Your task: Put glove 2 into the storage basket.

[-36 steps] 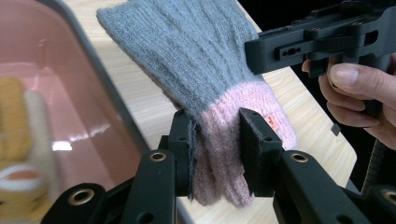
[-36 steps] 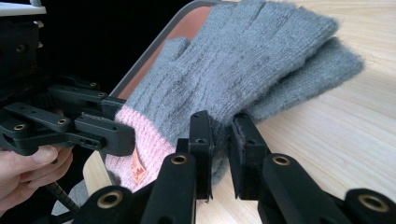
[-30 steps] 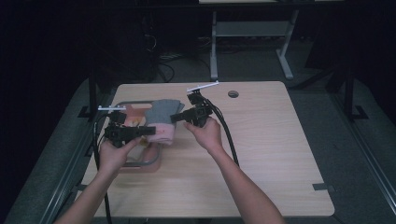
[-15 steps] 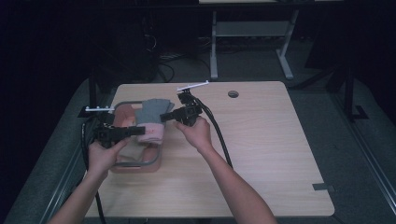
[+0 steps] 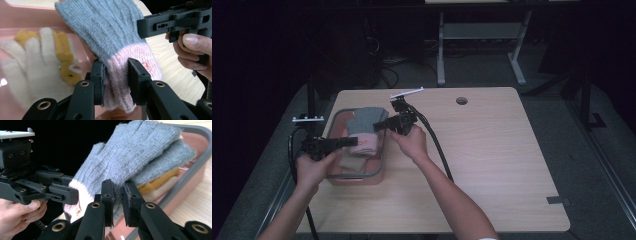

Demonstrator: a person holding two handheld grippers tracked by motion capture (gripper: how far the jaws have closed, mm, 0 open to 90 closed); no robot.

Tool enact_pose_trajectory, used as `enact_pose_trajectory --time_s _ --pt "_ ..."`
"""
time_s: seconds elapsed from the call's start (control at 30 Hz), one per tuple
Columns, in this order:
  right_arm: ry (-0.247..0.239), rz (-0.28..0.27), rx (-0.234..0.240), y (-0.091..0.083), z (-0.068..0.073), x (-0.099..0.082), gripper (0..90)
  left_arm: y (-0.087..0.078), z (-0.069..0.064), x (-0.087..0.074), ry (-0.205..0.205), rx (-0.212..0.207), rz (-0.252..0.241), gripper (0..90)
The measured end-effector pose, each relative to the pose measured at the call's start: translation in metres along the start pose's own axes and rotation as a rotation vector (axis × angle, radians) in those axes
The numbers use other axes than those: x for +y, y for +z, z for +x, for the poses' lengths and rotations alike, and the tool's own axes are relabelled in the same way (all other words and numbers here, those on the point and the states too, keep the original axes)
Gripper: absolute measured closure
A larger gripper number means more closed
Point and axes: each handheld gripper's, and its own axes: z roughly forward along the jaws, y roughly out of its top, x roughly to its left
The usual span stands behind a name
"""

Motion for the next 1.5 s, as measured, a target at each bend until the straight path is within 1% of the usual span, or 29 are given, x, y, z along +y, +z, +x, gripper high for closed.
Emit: enact_pose_trajectory --time_s 0.07,0.1,0.13,0.27,0.33,0.4,0.47,0.53,0.63,0.7,0.73,0.77,0.87,0.93,1.0,1.03,1.1,1.13,1.2,1.23,1.3,1.4,1.43,1.5 --pt "0.004 0.003 0.003 0.002 0.001 0.000 79.9 -0.001 0.002 -0.001 0.001 0.003 0.003 68.5" --pt "0.005 0.007 0.009 0.007 0.001 0.001 79.9 -0.002 0.003 -0.001 0.002 0.007 0.004 68.5" --pt "0.001 0.010 0.008 0.009 0.001 0.001 79.9 -0.003 0.006 -0.003 -0.008 0.011 -0.001 68.5" --pt "0.011 0.011 0.018 0.014 0.001 0.001 79.9 -0.005 0.010 -0.004 -0.012 0.021 0.003 68.5" --pt "0.010 0.021 0.017 0.020 0.000 0.001 79.9 -0.005 0.012 -0.006 -0.011 0.029 0.007 68.6" --pt "0.012 0.023 0.017 0.022 0.000 0.000 79.9 -0.006 0.014 -0.007 -0.007 0.036 0.013 68.5" --pt "0.011 0.028 0.017 0.027 -0.001 0.000 79.8 -0.006 0.015 -0.008 -0.012 0.044 0.013 68.5" --pt "0.010 0.030 0.016 0.029 -0.001 0.000 79.8 -0.006 0.017 -0.009 -0.019 0.050 0.011 68.5" --pt "0.007 0.042 0.013 0.035 -0.002 -0.001 79.6 -0.005 0.020 -0.012 -0.019 0.065 0.016 68.5" --pt "0.016 0.049 0.013 0.040 -0.004 -0.002 79.6 -0.004 0.022 -0.013 -0.019 0.073 0.027 68.5" --pt "0.019 0.059 0.008 0.044 -0.005 -0.003 79.5 -0.004 0.025 -0.014 -0.012 0.083 0.041 68.5" --pt "0.019 0.064 0.007 0.045 -0.006 -0.003 79.4 -0.003 0.026 -0.015 -0.020 0.086 0.040 68.5" --pt "0.019 0.073 0.002 0.050 -0.006 -0.004 79.2 -0.003 0.028 -0.017 -0.016 0.097 0.051 68.5" --pt "0.017 0.084 -0.006 0.054 -0.006 -0.004 79.0 -0.002 0.030 -0.018 -0.022 0.104 0.053 68.5" --pt "0.017 0.086 -0.009 0.057 -0.006 -0.004 78.9 -0.003 0.032 -0.020 -0.015 0.112 0.063 68.5" --pt "0.016 0.098 -0.013 0.059 -0.005 -0.004 78.6 -0.002 0.032 -0.021 -0.018 0.118 0.069 68.5" --pt "0.014 0.102 -0.017 0.059 -0.005 -0.004 78.5 -0.002 0.033 -0.021 -0.022 0.123 0.067 68.5" --pt "0.012 0.104 -0.018 0.060 -0.005 -0.004 78.4 -0.002 0.033 -0.022 -0.015 0.130 0.077 68.5" --pt "0.001 0.104 -0.031 0.062 -0.004 -0.004 77.9 -0.001 0.034 -0.023 -0.014 0.148 0.089 68.5" --pt "0.001 0.104 -0.031 0.062 -0.004 -0.004 77.9 -0.001 0.034 -0.023 -0.014 0.148 0.089 68.4" --pt "-0.016 0.105 -0.063 0.061 -0.003 -0.003 79.6 0.002 0.035 -0.024 -0.020 0.171 0.110 68.4" --pt "-0.009 0.083 -0.069 0.054 -0.005 -0.001 77.4 0.005 0.037 -0.027 -0.023 0.197 0.132 67.6" --pt "-0.009 0.083 -0.069 0.054 -0.005 -0.001 77.4 0.005 0.037 -0.027 -0.023 0.197 0.132 67.2" --pt "-0.013 0.084 -0.067 0.052 -0.004 -0.001 77.2 0.006 0.035 -0.026 -0.008 0.215 0.140 66.3"
